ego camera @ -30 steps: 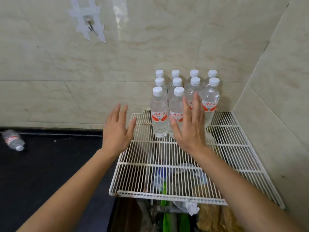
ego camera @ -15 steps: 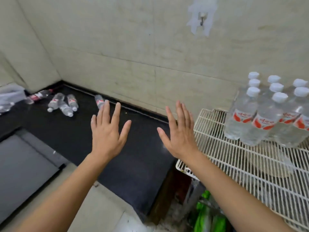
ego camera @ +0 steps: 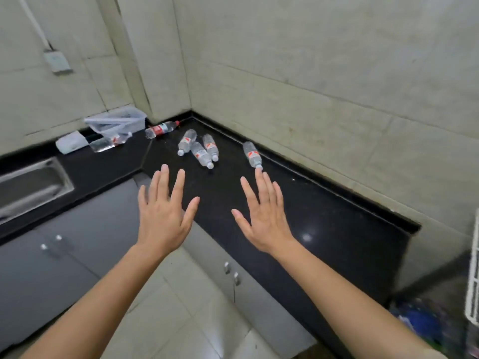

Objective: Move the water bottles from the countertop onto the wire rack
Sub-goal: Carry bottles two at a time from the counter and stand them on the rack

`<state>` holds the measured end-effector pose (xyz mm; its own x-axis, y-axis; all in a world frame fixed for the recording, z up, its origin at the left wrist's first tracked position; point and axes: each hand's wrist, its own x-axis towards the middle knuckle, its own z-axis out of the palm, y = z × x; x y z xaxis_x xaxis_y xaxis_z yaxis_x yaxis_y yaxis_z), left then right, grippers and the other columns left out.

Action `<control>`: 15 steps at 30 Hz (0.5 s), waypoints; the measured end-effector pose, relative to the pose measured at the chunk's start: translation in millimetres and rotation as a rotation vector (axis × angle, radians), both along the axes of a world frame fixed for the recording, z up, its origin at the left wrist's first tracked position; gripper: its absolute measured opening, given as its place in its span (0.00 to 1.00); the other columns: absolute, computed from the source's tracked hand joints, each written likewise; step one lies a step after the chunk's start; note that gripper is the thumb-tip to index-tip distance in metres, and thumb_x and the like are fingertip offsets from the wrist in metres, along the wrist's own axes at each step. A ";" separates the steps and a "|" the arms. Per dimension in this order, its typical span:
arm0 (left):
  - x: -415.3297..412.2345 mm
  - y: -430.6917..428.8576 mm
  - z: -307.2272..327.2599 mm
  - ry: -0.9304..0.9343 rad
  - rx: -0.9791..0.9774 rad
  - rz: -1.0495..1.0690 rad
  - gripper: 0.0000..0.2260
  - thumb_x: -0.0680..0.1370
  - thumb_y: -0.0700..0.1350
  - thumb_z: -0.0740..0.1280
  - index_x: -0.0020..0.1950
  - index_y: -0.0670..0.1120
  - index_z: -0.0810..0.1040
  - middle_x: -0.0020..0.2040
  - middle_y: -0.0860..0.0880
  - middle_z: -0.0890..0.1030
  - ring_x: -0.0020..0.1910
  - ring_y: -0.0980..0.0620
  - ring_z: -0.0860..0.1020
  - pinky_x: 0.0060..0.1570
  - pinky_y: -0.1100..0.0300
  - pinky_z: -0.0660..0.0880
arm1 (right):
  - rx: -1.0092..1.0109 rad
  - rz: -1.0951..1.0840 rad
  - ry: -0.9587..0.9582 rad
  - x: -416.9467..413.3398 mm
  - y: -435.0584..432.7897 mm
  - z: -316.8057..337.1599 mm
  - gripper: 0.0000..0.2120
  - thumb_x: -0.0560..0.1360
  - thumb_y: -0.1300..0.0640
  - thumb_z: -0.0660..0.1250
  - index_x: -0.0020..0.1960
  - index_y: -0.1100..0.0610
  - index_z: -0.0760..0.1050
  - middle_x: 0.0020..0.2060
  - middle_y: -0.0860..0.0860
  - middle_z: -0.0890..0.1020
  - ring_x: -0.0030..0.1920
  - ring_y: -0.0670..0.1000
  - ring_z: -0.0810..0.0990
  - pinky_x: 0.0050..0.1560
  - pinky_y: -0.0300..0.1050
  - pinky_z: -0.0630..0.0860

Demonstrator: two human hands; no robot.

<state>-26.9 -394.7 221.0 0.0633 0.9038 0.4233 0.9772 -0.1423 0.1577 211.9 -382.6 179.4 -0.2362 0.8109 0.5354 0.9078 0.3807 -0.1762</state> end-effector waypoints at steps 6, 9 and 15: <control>-57.5 52.9 -16.5 0.041 -0.041 0.033 0.31 0.81 0.61 0.52 0.80 0.45 0.61 0.80 0.37 0.58 0.78 0.37 0.59 0.72 0.33 0.60 | -0.066 0.030 -0.028 -53.4 72.5 -13.8 0.35 0.81 0.42 0.59 0.82 0.56 0.53 0.81 0.62 0.51 0.82 0.61 0.50 0.79 0.63 0.52; -81.1 101.7 -28.3 0.059 -0.065 0.027 0.31 0.81 0.61 0.52 0.80 0.46 0.61 0.80 0.37 0.57 0.79 0.38 0.59 0.72 0.33 0.60 | -0.091 0.030 -0.028 -78.0 123.7 -25.3 0.35 0.81 0.42 0.59 0.82 0.56 0.53 0.81 0.61 0.50 0.82 0.61 0.50 0.79 0.63 0.51; -109.1 231.6 -37.8 0.165 -0.130 0.019 0.31 0.81 0.62 0.52 0.80 0.47 0.60 0.81 0.39 0.57 0.79 0.38 0.59 0.73 0.34 0.59 | -0.157 -0.003 0.010 -107.6 249.8 -44.0 0.35 0.81 0.42 0.61 0.82 0.55 0.54 0.81 0.61 0.52 0.81 0.62 0.53 0.78 0.63 0.53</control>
<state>-136.0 -163.2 183.2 0.1046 0.9518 0.2884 0.9936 -0.1125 0.0111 104.2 -132.7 135.4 -0.2286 0.8855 0.4044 0.9070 0.3447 -0.2420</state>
